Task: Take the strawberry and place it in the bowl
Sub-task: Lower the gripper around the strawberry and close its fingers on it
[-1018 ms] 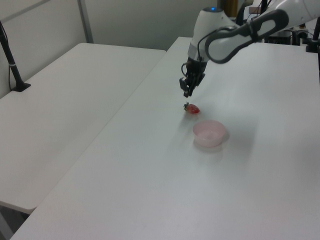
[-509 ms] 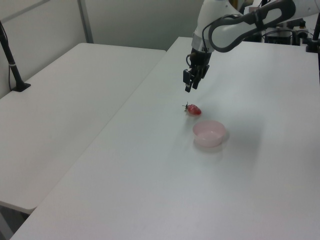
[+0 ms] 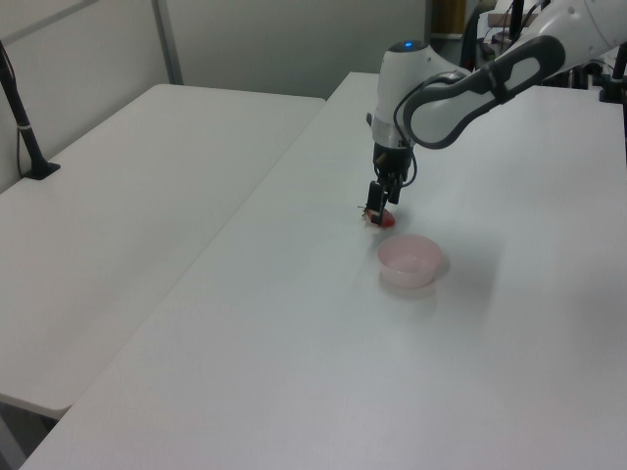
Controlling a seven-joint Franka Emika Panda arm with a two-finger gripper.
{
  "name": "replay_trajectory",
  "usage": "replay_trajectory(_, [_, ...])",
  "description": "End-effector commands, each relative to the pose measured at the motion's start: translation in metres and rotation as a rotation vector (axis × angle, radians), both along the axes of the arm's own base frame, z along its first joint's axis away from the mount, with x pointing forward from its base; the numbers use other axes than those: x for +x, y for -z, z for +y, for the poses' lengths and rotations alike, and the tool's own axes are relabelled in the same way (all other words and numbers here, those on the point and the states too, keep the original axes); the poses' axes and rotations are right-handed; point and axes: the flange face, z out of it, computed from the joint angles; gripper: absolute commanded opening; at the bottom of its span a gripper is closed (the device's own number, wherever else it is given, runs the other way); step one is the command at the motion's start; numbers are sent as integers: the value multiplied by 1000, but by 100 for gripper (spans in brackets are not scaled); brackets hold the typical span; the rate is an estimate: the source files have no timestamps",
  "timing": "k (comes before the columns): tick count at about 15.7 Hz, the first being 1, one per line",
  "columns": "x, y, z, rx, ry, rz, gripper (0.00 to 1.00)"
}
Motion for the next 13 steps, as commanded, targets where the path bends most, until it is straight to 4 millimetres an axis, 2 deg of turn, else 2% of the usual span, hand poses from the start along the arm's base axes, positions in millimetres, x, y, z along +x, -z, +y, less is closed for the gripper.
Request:
replay_trajectory(1, [-3, 0, -1, -19, -62, 16, 87])
replay_trajectory(3, [-3, 7, -1, -21, -59, 20, 80])
replay_trajectory(6, [-2, 5, -1, -20, -58, 15, 59])
replay_trajectory(8, [-1, 5, -1, -21, -59, 10, 58])
replay_trajectory(12, [0, 6, -1, -23, -66, 10, 39])
replay_trajectory(13, [0, 5, -1, -22, -64, 9, 38])
